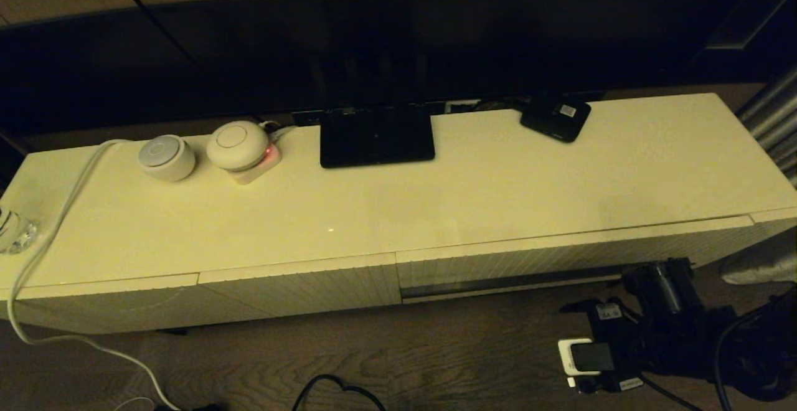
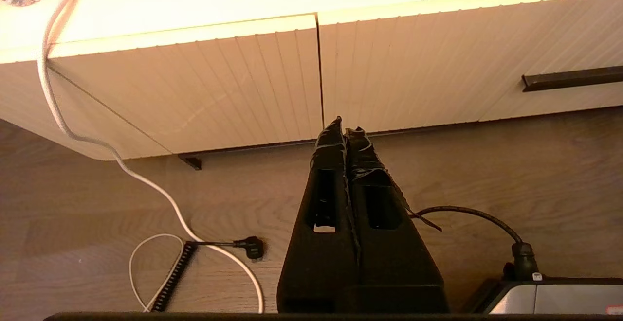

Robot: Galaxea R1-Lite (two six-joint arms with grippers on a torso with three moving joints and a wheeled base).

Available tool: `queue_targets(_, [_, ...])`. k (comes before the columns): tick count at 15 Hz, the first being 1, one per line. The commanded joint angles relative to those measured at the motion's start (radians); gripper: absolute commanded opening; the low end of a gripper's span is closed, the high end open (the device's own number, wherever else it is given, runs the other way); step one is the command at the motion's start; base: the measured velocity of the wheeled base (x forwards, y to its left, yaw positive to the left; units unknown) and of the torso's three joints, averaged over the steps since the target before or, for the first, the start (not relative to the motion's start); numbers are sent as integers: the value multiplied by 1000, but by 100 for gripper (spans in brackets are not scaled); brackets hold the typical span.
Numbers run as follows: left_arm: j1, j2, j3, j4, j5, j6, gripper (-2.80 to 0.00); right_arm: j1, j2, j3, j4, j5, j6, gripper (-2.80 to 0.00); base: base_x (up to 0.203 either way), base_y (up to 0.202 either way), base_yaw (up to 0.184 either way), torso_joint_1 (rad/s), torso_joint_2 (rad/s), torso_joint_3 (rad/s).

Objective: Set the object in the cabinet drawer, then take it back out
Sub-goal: Open the drawer

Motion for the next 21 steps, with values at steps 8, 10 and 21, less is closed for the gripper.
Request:
queue_targets(8, [0,0,3,0,0,0,-280,-25,105,-100,-38,0,-91,0,0,0,0,0,0,0])
queue_targets(10, [0,0,3,0,0,0,-280,-43,124,-118,-38,-4,-91,0,0,0,0,0,0,0])
queue_targets(21, [0,0,3,0,0,0,-280,-72,178,-180,-40,-8,-85,0,0,0,0,0,0,0])
